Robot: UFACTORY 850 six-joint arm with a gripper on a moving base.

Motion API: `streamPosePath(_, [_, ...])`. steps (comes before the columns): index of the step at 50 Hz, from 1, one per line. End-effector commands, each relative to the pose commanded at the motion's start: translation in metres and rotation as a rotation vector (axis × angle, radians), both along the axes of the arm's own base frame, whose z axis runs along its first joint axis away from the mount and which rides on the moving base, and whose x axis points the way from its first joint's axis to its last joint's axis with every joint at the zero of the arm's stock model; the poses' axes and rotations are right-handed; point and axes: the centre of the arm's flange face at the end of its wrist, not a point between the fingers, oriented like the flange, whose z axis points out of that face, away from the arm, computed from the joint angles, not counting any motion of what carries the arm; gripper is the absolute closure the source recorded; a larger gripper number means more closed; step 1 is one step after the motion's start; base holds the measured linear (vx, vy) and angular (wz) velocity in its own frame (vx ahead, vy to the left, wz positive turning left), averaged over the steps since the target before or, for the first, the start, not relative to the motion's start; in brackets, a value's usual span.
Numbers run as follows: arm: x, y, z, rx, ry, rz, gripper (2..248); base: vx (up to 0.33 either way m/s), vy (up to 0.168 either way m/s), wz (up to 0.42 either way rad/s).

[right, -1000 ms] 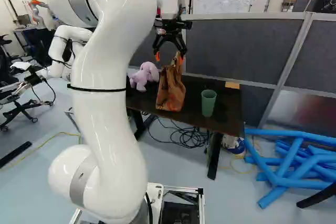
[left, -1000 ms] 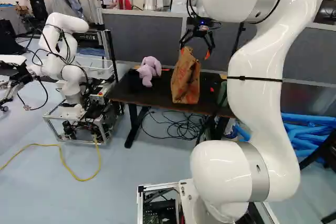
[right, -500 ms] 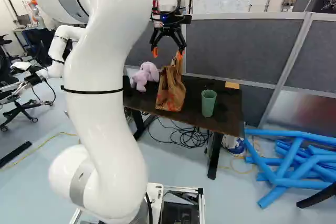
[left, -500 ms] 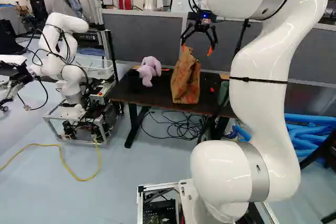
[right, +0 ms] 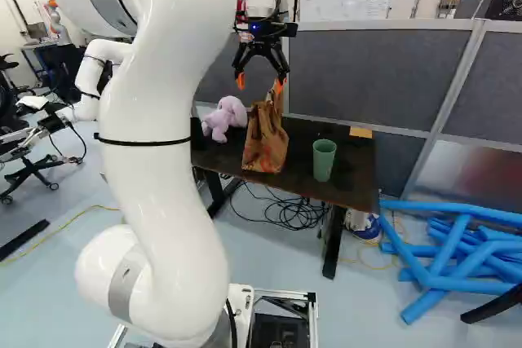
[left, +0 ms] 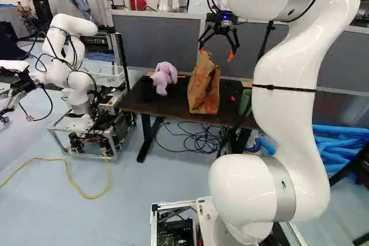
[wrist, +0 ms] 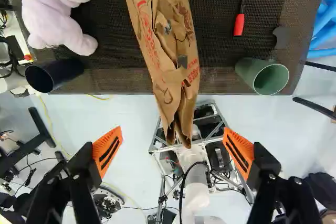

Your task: Pick up the bag on the ground and place it on the table

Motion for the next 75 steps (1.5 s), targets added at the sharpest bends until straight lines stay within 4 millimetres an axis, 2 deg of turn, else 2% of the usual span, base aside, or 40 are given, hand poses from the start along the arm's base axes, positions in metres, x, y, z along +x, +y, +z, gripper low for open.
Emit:
streamPosePath(26, [0.0,0.0,0.0,0.0,0.0,0.0,3,-0.04,0.0,0.003])
streamPosePath(75, [0.0,0.0,0.0,0.0,0.0,0.0,3,-0.11,0.001,0.008])
